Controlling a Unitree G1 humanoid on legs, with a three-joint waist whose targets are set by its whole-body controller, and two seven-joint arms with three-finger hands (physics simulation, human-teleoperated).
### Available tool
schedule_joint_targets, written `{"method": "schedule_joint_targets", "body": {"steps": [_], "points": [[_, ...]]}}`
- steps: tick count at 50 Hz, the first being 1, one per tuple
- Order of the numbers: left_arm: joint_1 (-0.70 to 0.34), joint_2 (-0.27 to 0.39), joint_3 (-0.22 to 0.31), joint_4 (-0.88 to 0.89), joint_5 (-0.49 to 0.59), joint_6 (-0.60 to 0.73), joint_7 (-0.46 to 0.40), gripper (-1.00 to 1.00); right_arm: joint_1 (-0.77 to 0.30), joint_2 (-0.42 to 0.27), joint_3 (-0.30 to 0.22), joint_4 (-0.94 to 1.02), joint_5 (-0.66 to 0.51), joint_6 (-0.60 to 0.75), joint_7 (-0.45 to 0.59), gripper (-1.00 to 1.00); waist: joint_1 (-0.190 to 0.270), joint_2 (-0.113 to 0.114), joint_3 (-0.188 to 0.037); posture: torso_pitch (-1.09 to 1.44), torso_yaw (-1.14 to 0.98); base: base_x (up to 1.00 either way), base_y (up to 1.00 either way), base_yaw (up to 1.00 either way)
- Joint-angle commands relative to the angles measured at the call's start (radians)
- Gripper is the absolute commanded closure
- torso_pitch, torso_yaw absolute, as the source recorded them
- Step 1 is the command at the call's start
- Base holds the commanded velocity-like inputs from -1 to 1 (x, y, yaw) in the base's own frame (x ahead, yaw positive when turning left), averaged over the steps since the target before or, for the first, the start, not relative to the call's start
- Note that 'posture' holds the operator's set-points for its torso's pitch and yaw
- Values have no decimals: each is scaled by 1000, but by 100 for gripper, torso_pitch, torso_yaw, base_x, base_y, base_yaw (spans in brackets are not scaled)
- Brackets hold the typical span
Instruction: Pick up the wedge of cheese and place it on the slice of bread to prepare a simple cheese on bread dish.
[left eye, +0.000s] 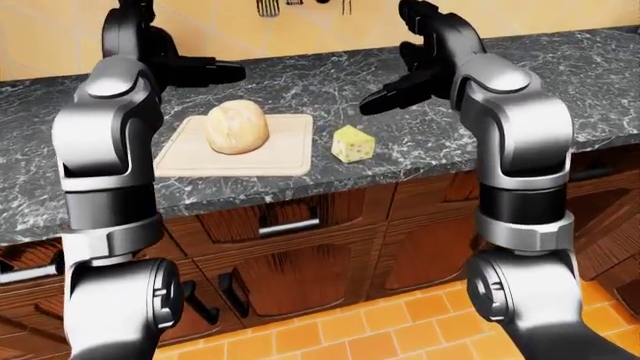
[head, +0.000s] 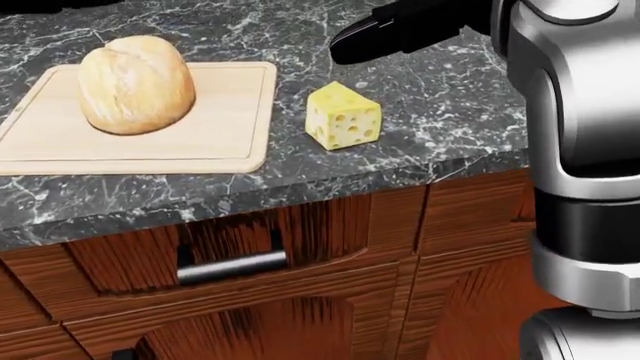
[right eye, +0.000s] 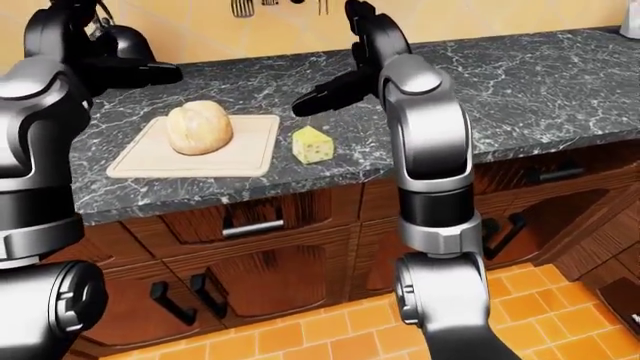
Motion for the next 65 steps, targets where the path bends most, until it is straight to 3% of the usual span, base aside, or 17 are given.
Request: {"method": "schedule_joint_targets", "body": {"steps": [1, 16, 20, 21, 24, 35, 36, 38, 40, 45, 48, 49, 52, 57, 59, 61, 65], "points": [[-35, 15, 10, -39, 3, -21, 4, -100, -35, -7, -11, -29, -6, -26, 2, -100, 8, 5, -51, 0, 0, 0, 0, 18], [-56, 17, 7, -45, 6, -5, 1, -100, -50, -9, -16, -19, -6, -21, 15, -100, 43, -10, -29, 0, 0, 0, 0, 55], [-60, 17, 7, -50, 7, 2, 2, -100, -49, -13, -12, -18, -19, -27, 7, -100, 26, -22, -19, 0, 0, 0, 5, 46], [-61, 17, 6, -49, 7, 2, 2, -100, -48, -11, -15, -20, -19, -27, 7, -100, 45, -39, -2, 0, 0, 0, 0, 0], [-66, 15, 5, -49, 9, 4, 2, -100, -48, -11, -18, -24, -15, -25, 10, -100, 35, -20, -19, 0, 0, 0, 0, 0], [-73, 11, 3, -53, 11, 9, 4, -100, -44, -11, -13, -30, -20, -11, 18, -100, -1, 10, -21, 0, 0, 0, 0, 0], [-72, 10, 3, -55, 11, 9, 5, -100, -43, -10, -13, -30, -20, -10, 19, -100, 0, 11, -45, 0, 0, 15, 0, 0], [-71, 9, 3, -55, 12, 9, 6, -100, -42, -9, -14, -30, -20, -12, 19, -100, 6, 13, -9, 0, 0, 29, 0, 0], [-72, 9, 3, -56, 11, 10, 6, -100, -43, -9, -15, -32, -20, -8, 19, -100, 8, 12, -2, 0, 0, 34, 0, 0], [-71, 6, 3, -60, 11, 12, 8, -100, -45, -11, -14, -38, -22, -2, 22, -100, 15, -21, -4, 0, 0, 35, 0, 0], [-69, 4, 2, -59, 11, 10, 9, -100, -43, -12, -14, -37, -23, -3, 23, -100, 20, -59, -5, 0, 0, 39, 0, 0], [-69, 4, 2, -58, 11, 9, 10, -100, -42, -12, -14, -35, -24, -6, 23, -100, 15, -37, -6, 0, 0, 47, 0, 0], [-71, 3, 1, -58, 11, 9, 10, -100, -45, -13, -14, -35, -25, -5, 25, -100, 22, -49, -11, 0, 0, 48, 0, 0], [-75, 4, 0, -57, 12, 11, 9, -100, -48, -12, -13, -29, -26, -8, 27, -100, 11, -14, -14, 0, 0, 48, 0, 0], [-76, 4, 0, -56, 12, 11, 9, -100, -49, -11, -13, -28, -27, -9, 28, -100, 1, 17, -21, 0, 0, 48, 0, 0], [-76, 3, 0, -52, 13, 7, 9, -100, -48, -11, -12, -26, -28, -11, 29, -100, -8, 74, -36, 0, 0, 48, 0, 0], [-81, 5, 0, -54, 13, 12, 8, -100, -49, -11, -12, -31, -29, -6, 32, -100, 3, 64, -18, 0, 0, 49, 0, 0]]}}
